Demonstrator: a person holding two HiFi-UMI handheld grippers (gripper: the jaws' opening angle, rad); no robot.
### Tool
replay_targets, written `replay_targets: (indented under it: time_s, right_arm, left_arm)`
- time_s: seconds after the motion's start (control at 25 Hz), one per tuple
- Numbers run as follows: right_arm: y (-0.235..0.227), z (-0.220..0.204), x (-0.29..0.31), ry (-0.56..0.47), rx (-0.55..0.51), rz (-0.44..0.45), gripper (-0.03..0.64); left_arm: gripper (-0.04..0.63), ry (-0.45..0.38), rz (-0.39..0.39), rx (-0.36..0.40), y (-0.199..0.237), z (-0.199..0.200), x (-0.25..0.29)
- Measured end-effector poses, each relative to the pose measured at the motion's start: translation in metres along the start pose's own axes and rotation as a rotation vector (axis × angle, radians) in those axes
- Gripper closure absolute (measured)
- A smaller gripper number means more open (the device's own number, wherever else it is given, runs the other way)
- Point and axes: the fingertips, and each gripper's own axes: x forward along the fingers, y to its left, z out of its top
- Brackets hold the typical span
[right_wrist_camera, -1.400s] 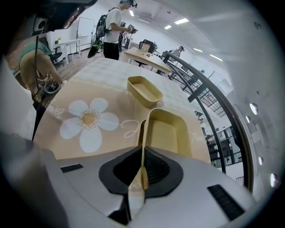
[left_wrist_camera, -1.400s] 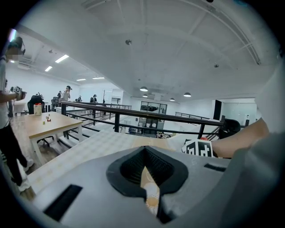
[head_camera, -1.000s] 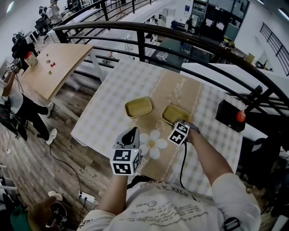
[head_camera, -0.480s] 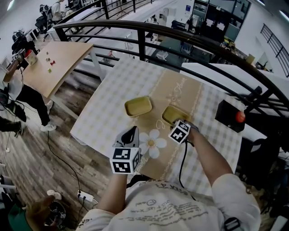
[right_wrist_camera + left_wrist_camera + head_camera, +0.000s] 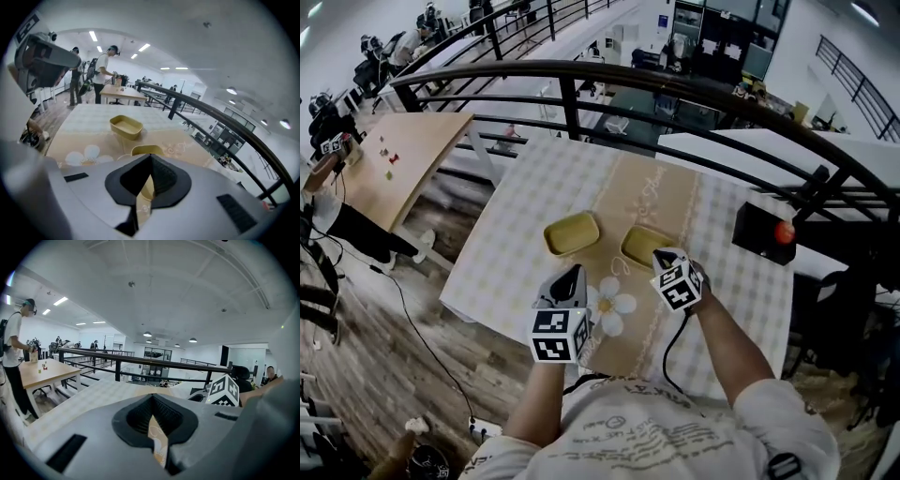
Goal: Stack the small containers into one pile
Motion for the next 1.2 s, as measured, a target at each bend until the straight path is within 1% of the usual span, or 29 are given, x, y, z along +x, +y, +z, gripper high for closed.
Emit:
replay_targets:
  time_s: [0.12, 0.24, 0.32, 0.48, 0.56, 0.64, 0.76, 0.84, 0.96, 1.04, 1.08, 1.16, 1.2]
  right_arm:
    - [-0.014, 0.012, -0.024, -0.099, 0.093, -0.076, 0.614]
    - [-0.019, 0.029, -0.041, -0.205, 0.122, -0.110, 0.614]
    - [-0.015, 0.046, -0.049, -0.277, 0.114, -0.106, 0.614]
    - [-0.002, 0.082, -0.058, -0.407, 0.066, -0.090, 0.614]
    - [0.005, 0.099, -0.059, -0.454, 0.053, -0.094, 0.614]
    - [0.013, 0.112, -0.055, -0.480, 0.046, -0.092, 0.614]
    - [0.030, 0.125, -0.041, -0.478, 0.017, -0.060, 0.614]
    - [0.045, 0.132, -0.028, -0.458, -0.026, -0.029, 0.614]
    - [0.071, 0.137, -0.002, -0.408, -0.103, 0.032, 0.614]
    - [0.090, 0.132, 0.020, -0.359, -0.168, 0.090, 0.612]
    - [0.099, 0.129, 0.031, -0.330, -0.207, 0.119, 0.597]
    - [0.115, 0.123, 0.052, -0.272, -0.295, 0.165, 0.529]
    - [0.121, 0.120, 0.062, -0.246, -0.337, 0.182, 0.522]
  left_arm:
    - [0.589, -0.008, -0.028, 0.013, -0.009, 0.006, 0.005]
    - [0.589, -0.016, -0.052, 0.026, -0.016, 0.011, 0.009]
    - [0.589, -0.022, -0.064, 0.035, -0.018, 0.014, 0.011]
    - [0.589, -0.027, -0.079, 0.042, -0.015, 0.017, 0.012]
    - [0.589, -0.029, -0.077, 0.039, -0.010, 0.017, 0.012]
    - [0.589, -0.033, -0.072, 0.035, -0.003, 0.017, 0.010]
    - [0.589, -0.033, -0.055, 0.025, 0.012, 0.015, 0.006]
    - [0.589, -0.029, -0.039, 0.014, 0.025, 0.012, 0.001]
    - [0.589, -0.023, -0.011, -0.003, 0.048, 0.006, -0.005]
    - [0.589, -0.019, 0.010, -0.014, 0.064, 0.001, -0.010]
    - [0.589, -0.017, 0.021, -0.020, 0.073, -0.002, -0.013]
    - [0.589, -0.013, 0.044, -0.034, 0.091, -0.005, -0.018]
    - [0.589, -0.009, 0.057, -0.042, 0.100, -0.007, -0.021]
